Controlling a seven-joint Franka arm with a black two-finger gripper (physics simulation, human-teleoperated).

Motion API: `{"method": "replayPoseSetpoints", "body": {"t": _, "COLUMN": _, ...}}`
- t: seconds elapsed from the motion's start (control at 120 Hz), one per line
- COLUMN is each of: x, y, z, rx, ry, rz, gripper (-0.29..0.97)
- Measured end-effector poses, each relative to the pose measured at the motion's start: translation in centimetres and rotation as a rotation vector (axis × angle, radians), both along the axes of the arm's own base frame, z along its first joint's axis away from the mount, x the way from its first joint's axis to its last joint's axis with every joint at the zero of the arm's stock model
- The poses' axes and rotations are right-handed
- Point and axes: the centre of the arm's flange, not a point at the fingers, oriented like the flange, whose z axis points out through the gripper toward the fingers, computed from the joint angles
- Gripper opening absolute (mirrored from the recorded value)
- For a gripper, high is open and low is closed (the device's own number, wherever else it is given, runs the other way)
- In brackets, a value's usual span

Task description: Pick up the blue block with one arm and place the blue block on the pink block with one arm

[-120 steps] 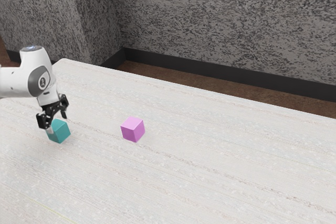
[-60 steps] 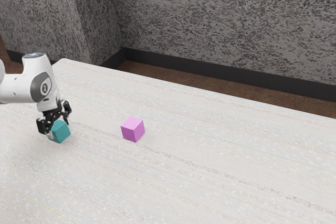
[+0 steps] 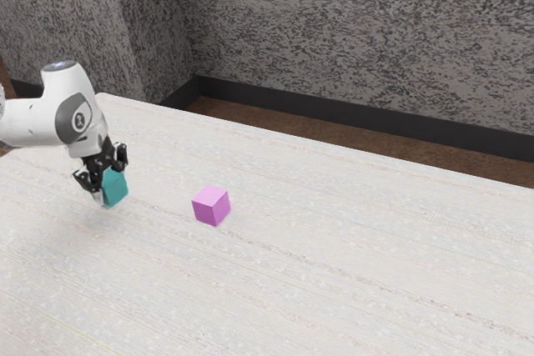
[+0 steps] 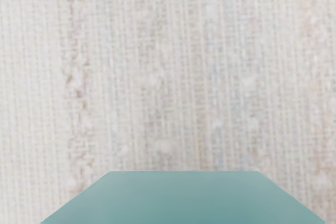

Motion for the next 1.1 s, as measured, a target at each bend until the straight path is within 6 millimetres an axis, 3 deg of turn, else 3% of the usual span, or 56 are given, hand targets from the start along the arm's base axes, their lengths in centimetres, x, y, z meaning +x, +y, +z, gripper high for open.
{"method": "replayPoseSetpoints", "body": {"t": 0.242, "x": 6.6, "y": -6.9, "z": 5.2, "rx": -0.046, "ry": -0.102, "rz": -0.084, "gripper": 0.27}}
{"method": "replayPoseSetpoints", "body": {"t": 0.4, "x": 10.0, "y": -11.6, "z": 5.6, "rx": -0.094, "ry": -0.097, "rz": -0.107, "gripper": 0.29}}
{"method": "replayPoseSetpoints", "body": {"t": 0.617, "x": 11.1, "y": -17.0, "z": 4.2, "rx": -0.173, "ry": -0.055, "rz": -0.072, "gripper": 0.30}}
{"method": "replayPoseSetpoints", "body": {"t": 0.767, "x": 11.0, "y": -19.1, "z": 2.6, "rx": -0.192, "ry": -0.012, "rz": -0.042, "gripper": 0.30}}
{"method": "replayPoseSetpoints", "body": {"t": 1.05, "x": 10.4, "y": -21.3, "z": 2.5, "rx": -0.189, "ry": 0.015, "rz": -0.002, "gripper": 0.30}}
{"method": "replayPoseSetpoints", "body": {"t": 1.1, "x": 10.4, "y": -21.2, "z": 2.1, "rx": -0.189, "ry": 0.022, "rz": 0.009, "gripper": 0.39}}
